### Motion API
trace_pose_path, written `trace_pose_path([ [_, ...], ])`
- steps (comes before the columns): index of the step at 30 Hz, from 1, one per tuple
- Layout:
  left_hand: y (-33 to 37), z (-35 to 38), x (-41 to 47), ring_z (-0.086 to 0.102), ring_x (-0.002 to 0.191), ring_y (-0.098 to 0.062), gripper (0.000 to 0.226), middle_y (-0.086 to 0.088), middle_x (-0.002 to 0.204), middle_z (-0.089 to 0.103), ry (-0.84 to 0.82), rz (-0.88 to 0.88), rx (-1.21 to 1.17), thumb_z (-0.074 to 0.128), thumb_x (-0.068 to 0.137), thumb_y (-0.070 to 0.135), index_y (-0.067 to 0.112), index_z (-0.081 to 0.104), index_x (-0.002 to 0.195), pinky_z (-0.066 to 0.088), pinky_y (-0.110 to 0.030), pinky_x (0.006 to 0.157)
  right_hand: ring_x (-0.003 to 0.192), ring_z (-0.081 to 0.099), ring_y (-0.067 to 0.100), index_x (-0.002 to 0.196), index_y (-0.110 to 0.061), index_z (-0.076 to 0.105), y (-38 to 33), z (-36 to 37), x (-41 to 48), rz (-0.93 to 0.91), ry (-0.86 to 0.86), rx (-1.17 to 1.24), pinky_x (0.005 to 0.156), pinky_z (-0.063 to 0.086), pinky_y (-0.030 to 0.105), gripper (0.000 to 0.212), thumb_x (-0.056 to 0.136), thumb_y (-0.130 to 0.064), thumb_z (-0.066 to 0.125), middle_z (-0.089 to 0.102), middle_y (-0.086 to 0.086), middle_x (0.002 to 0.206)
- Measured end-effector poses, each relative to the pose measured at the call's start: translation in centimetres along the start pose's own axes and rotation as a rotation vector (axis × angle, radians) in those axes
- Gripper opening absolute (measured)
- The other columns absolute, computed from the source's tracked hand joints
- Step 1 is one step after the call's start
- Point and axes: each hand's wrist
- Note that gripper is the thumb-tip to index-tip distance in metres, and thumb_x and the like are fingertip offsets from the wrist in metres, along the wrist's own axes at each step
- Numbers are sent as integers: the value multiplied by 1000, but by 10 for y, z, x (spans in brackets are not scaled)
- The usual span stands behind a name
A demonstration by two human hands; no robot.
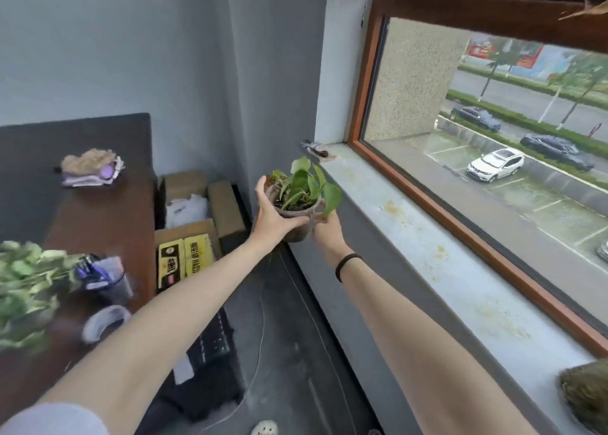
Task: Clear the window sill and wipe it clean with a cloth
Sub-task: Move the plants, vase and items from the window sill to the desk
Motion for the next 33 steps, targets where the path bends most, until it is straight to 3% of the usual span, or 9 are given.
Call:
trace_pose_path([
  [5,1,-83,-43,31,129,-5,125,0,145,23,203,-30,29,89,58,11,21,1,147,27,-13,101,110,58,26,121,-20,52,6,78,-22,-10,-169,5,97,47,46,49,76,-1,45,62,11,121],
  [9,-9,-160,-85,32,130,-8,125,-3,145,25,386,-51,72,89,56,10,18,3,146,29,-24,109,74,55,13,111,-9,63,4,152,-50,48,-290,-45,70,47,30,29,93,-3,41,66,8,94],
  [13,-21,-240,-130,27,131,-5,121,3,142,23,518,-95,144,87,60,10,20,3,147,25,-23,109,75,51,19,90,-10,63,2,231,-83,85,-441,-47,70,42,33,26,88,8,43,57,-1,71],
  [18,-39,-335,-188,33,128,-5,120,-2,143,30,679,-132,257,89,57,9,14,8,147,27,-13,104,70,60,21,79,-5,63,20,340,-124,129,-616,1,69,53,33,23,79,12,47,64,7,76],
  [21,-58,-377,-221,34,126,-3,120,2,140,31,743,-173,310,90,56,11,11,11,146,28,-12,103,74,54,22,71,-11,60,43,394,-145,210,-682,-38,64,47,33,31,77,13,41,60,7,73],
  [24,-82,-413,-253,32,125,0,115,9,139,29,733,-280,302,89,58,13,13,14,145,26,-11,100,79,55,23,89,5,65,54,424,-172,288,-665,-59,71,49,40,30,81,15,38,60,11,83],
  [26,-100,-439,-271,34,124,-1,110,9,136,32,656,-341,286,89,58,10,11,20,143,28,-15,102,72,54,23,99,13,63,65,438,-183,346,-667,-58,63,49,35,34,84,17,33,58,9,81],
  [29,-122,-468,-291,40,120,-5,106,6,131,39,534,-429,310,90,54,9,11,26,138,32,-22,103,63,55,17,97,6,63,83,449,-196,522,-666,22,45,52,22,37,87,19,29,61,5,65],
  [33,-143,-486,-315,45,120,-10,103,2,130,43,452,-504,299,91,53,8,13,29,135,35,-27,105,60,63,15,93,1,66,104,458,-204,659,-684,13,52,53,24,34,86,13,35,68,6,67],
])
Point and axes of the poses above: each hand's wrist, its own x-axis towards the middle knuckle, its own z-axis out of the palm, y = z × x
